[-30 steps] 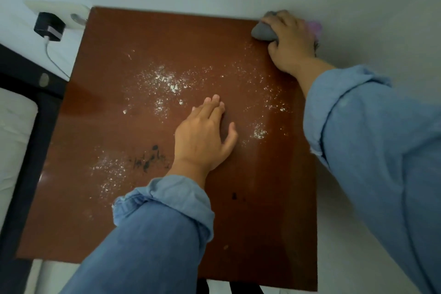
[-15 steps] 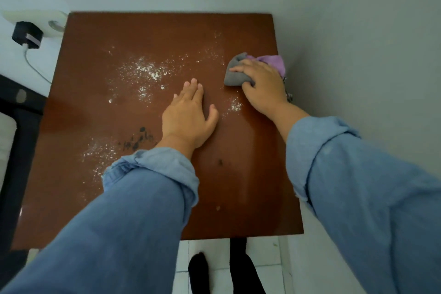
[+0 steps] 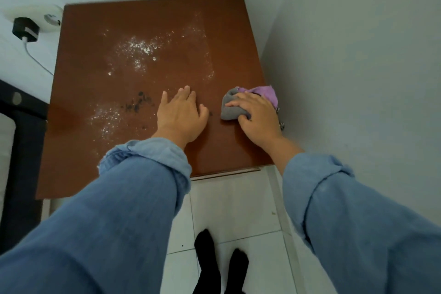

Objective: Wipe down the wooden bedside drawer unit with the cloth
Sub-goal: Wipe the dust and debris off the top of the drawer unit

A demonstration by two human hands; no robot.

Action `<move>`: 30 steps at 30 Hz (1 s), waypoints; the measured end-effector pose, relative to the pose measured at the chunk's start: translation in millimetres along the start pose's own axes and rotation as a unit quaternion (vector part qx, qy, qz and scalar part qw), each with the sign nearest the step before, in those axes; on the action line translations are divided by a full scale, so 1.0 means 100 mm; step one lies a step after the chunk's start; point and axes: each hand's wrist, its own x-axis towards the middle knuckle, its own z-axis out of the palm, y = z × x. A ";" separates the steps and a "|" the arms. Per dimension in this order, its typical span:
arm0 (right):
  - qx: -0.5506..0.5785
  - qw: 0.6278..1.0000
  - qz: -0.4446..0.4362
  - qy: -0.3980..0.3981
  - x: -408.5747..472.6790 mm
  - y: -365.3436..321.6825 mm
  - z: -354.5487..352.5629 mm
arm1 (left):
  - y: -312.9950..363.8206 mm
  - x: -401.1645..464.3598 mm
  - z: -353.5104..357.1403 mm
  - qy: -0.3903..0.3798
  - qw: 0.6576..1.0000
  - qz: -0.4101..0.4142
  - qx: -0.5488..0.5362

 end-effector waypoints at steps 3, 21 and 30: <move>0.010 1.000 -0.007 0.014 -0.24 0.00 0.00 | 0.02 -0.08 0.04 -0.022 1.000 -0.005 0.004; 0.090 0.994 -0.018 0.059 -1.19 -0.19 -0.06 | 0.04 -0.10 0.05 -0.055 0.997 -0.006 0.049; 0.108 0.985 0.129 -0.047 -1.07 -0.36 -0.33 | 0.05 -0.12 -0.13 -0.096 0.995 0.001 0.024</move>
